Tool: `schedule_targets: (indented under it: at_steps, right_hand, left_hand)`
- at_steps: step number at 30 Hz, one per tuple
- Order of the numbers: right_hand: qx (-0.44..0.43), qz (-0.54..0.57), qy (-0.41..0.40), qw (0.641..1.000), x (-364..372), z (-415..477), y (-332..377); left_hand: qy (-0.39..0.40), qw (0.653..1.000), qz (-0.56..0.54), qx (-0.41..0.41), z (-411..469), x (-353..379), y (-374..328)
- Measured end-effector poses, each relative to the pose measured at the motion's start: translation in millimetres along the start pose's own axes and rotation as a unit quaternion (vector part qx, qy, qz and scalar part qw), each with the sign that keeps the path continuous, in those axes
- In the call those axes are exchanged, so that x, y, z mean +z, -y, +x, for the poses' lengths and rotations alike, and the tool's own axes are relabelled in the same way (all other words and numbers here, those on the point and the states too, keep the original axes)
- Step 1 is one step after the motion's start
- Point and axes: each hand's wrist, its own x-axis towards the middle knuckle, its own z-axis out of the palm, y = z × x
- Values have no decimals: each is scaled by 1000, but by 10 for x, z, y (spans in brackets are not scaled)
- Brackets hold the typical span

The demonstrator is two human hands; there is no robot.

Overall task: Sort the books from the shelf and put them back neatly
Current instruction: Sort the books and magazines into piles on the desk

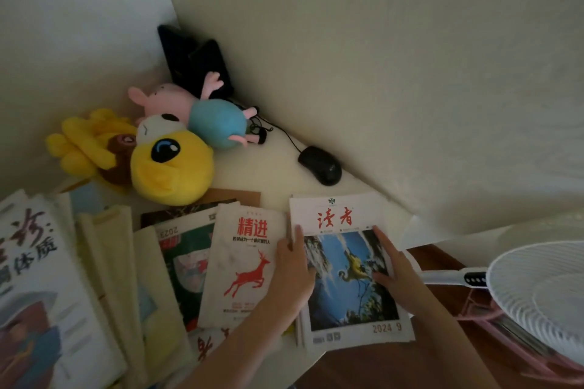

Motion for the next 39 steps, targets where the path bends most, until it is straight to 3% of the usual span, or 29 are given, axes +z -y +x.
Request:
schedule_targets:
  at_steps: [2,5,8,12,15,19,21,26,28,31,33,39]
  right_hand:
    - [13,-64,4,998,24,-1,28]
    - [16,-163,-107,981,158,-78,217]
    - [-47,-56,-171,982,392,-112,506]
    - [-55,73,-56,994,861,-164,1034]
    - [-51,17,-33,998,1208,-177,1214]
    - [-60,-1,-10,998,1406,-177,1357]
    - [-60,64,0,996,1454,-189,1422]
    - [-29,197,-28,980,1371,-149,1414]
    - [6,214,11,977,1360,-122,1429]
    - [14,127,70,989,1440,-75,1457]
    - [-20,36,51,998,1506,-52,1483]
    - [-56,-16,-7,998,1529,-34,1535]
  left_hand:
    - [-37,999,6,39,-106,-41,-20]
    - [-94,995,34,15,-190,-206,137]
    - [-122,987,74,-74,-196,-427,488]
    - [-135,977,-107,-123,-302,-582,781]
    - [-128,973,-132,-142,-352,-661,789]
    - [-107,939,-285,-159,-380,-803,785]
    - [-91,947,-279,-129,-454,-815,739]
    - [-145,930,-322,-98,-616,-963,699]
    - [-171,929,-319,-83,-668,-1113,727]
    - [-200,924,-319,-75,-711,-1372,787]
    - [-201,917,-335,-78,-718,-1510,826]
    - [-227,890,-382,-101,-853,-1796,894]
